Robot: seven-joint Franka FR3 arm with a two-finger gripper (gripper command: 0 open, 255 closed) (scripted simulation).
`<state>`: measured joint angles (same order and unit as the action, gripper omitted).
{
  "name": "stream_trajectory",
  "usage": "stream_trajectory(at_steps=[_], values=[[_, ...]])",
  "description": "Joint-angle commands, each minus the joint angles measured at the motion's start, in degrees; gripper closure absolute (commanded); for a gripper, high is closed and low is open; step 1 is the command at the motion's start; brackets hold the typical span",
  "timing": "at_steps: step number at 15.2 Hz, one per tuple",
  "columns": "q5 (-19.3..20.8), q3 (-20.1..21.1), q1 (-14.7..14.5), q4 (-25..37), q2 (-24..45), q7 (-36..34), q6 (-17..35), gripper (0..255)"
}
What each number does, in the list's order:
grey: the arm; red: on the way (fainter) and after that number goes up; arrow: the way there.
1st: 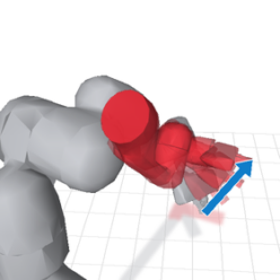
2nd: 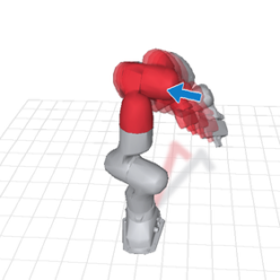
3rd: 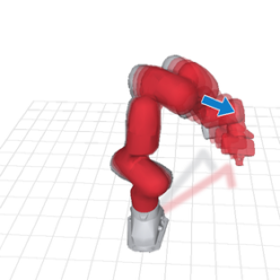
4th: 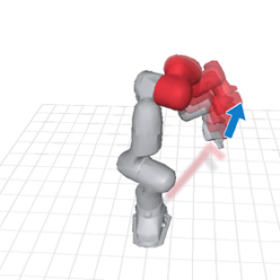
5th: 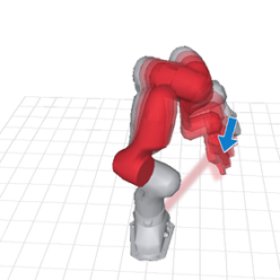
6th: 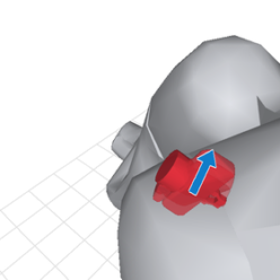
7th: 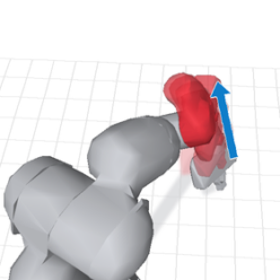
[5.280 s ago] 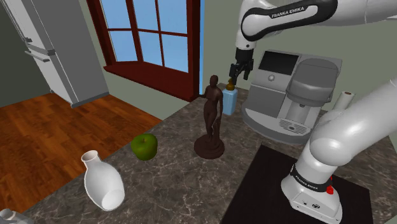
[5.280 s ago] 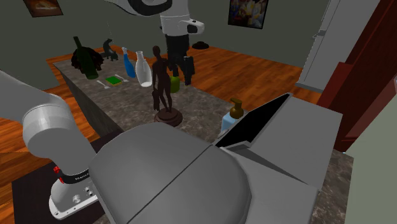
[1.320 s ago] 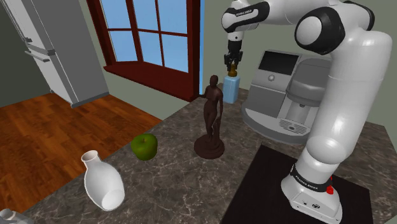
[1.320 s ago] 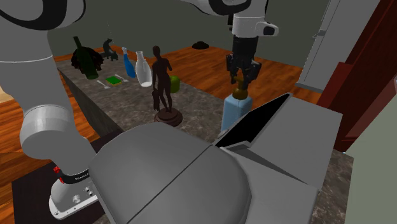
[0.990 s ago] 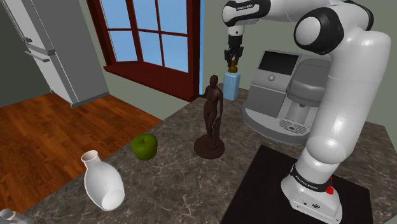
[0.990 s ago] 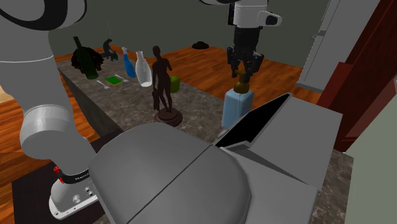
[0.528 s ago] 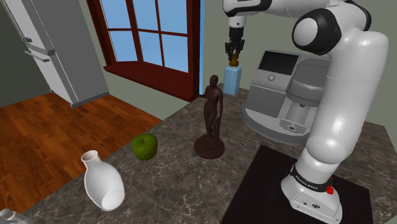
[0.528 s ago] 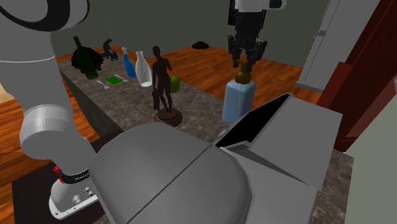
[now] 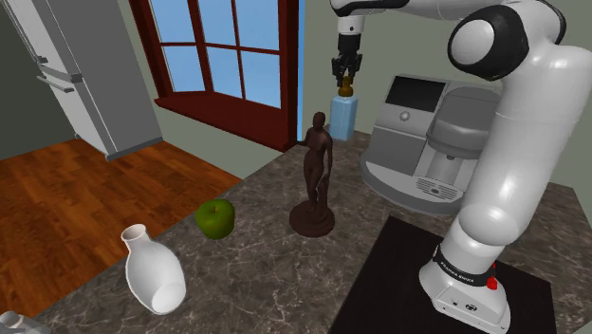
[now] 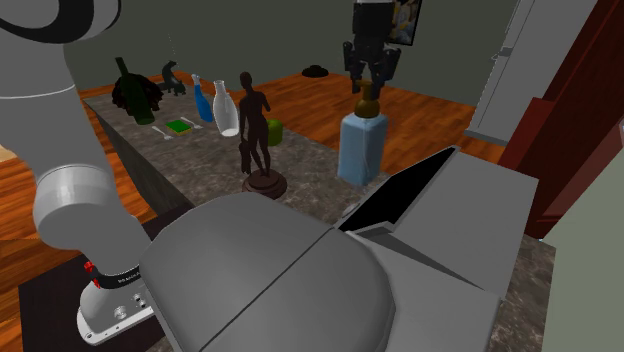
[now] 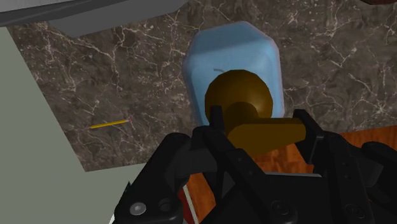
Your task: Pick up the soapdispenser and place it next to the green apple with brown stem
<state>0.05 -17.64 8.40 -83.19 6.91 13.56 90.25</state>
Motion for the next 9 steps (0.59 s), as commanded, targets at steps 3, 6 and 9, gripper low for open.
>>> stream_trajectory(at_steps=[3,6,9], values=[[1.5,2.4,-3.3,-5.1,-4.3,-5.7,0.8,255],[2.2,4.5,-5.5,-8.6,-7.3,-10.0,1.3,255],[2.7,6.6,-7.6,-11.3,-9.6,-14.2,1.5,255]])
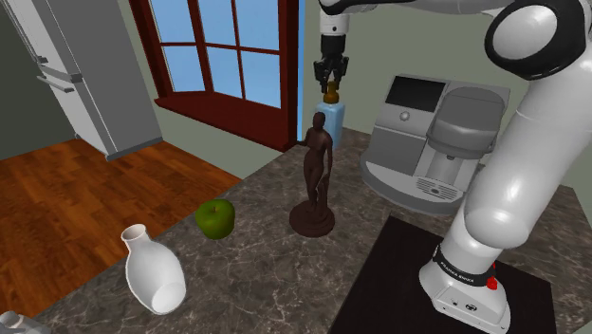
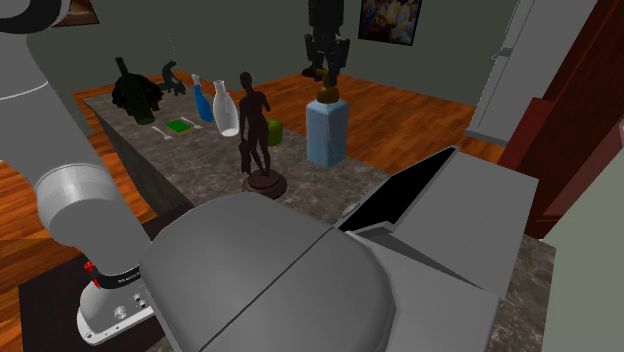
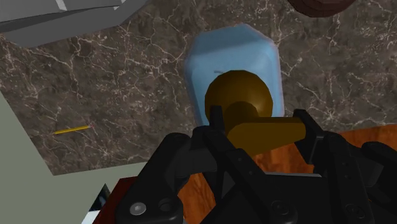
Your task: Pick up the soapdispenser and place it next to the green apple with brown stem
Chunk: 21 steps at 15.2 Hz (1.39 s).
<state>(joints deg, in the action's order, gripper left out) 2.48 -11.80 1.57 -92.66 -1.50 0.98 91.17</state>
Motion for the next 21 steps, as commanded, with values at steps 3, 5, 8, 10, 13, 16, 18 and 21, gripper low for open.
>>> stream_trajectory(at_steps=[3,5,8,10,13,16,18,21], values=[[0.4,3.0,-2.7,-3.8,-3.0,-5.9,0.6,255],[0.4,4.6,-4.0,-4.8,-3.9,-8.7,0.6,255],[0.2,6.9,-5.8,-5.8,-4.8,-12.9,0.5,255],[0.0,8.5,-7.1,-6.1,-5.0,-15.7,0.5,255],[-0.3,10.8,-8.9,-6.0,-5.0,-19.8,0.3,255],[-0.6,13.1,-10.8,-5.3,-4.5,-23.9,0.0,255],[-0.8,14.6,-12.0,-4.5,-3.8,-26.7,-0.2,255],[-0.9,16.9,-13.9,-2.8,-2.3,-30.8,-0.6,255]])
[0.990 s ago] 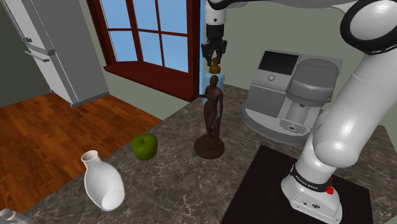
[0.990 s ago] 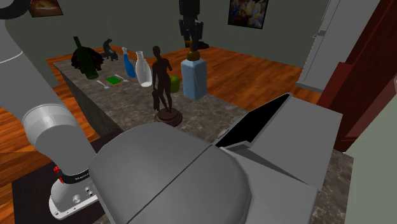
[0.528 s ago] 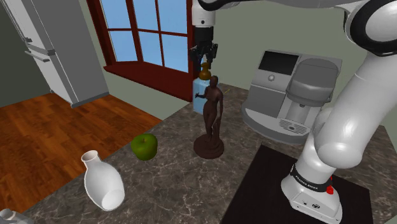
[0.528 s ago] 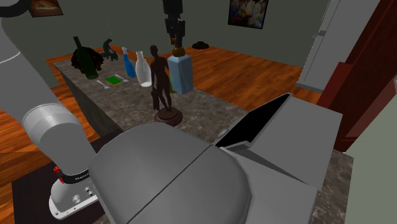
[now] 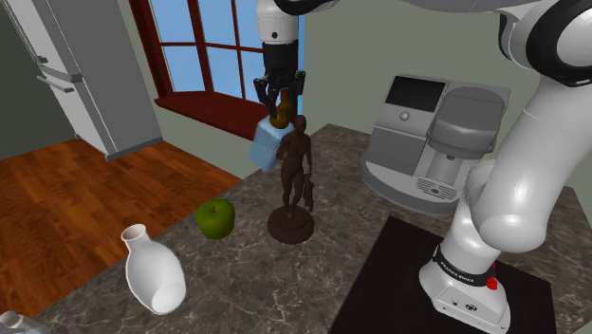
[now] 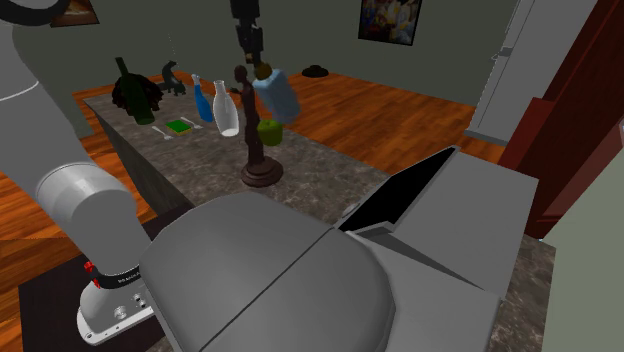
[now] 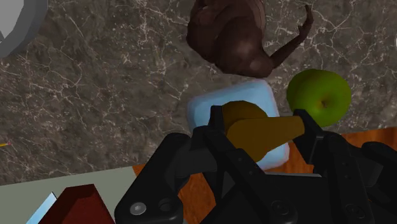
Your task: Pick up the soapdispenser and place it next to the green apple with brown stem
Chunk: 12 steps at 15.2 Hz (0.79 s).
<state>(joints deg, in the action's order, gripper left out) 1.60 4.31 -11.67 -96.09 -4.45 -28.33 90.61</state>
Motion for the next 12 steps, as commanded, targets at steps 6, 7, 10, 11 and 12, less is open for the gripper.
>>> stream_trajectory(at_steps=[6,7,10,11,12], values=[[0.3,5.1,-4.6,6.1,5.2,-9.7,-1.3,255],[0.4,5.7,-5.3,7.3,6.2,-11.1,-1.5,255],[0.9,7.4,-7.2,9.8,8.8,-14.6,-1.6,255],[0.9,7.4,-7.2,8.8,8.6,-14.6,-0.7,255],[0.8,7.3,-7.2,7.7,8.4,-14.6,0.1,255]])
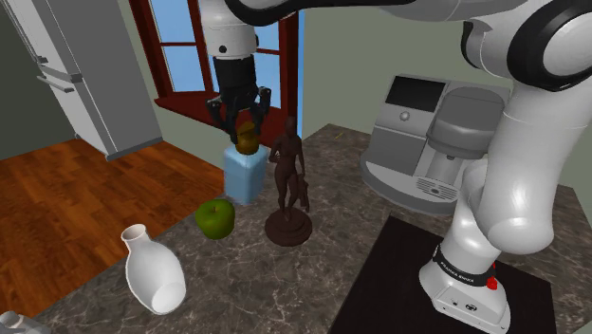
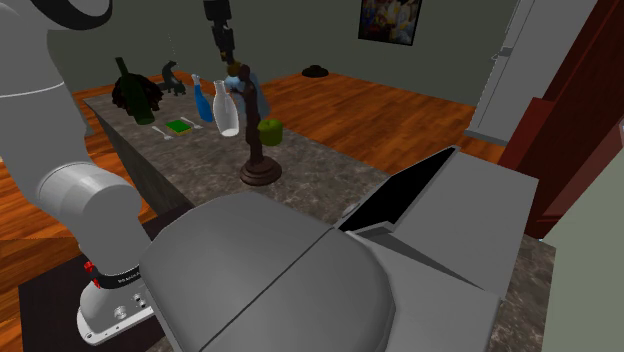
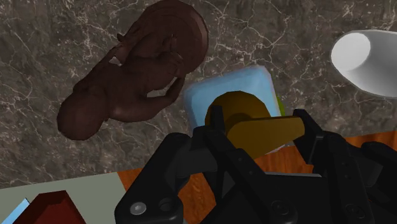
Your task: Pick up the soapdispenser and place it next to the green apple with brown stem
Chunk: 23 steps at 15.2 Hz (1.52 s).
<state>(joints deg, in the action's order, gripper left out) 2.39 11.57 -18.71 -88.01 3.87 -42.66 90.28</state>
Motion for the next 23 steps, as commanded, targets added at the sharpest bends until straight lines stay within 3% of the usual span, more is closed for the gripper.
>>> stream_trajectory(at_steps=[1,23], values=[[0.0,0.1,-0.1,-1.3,-0.1,-0.3,1.3,255],[0.1,0.0,0.1,-18.6,-0.3,-0.7,18.3,255]])
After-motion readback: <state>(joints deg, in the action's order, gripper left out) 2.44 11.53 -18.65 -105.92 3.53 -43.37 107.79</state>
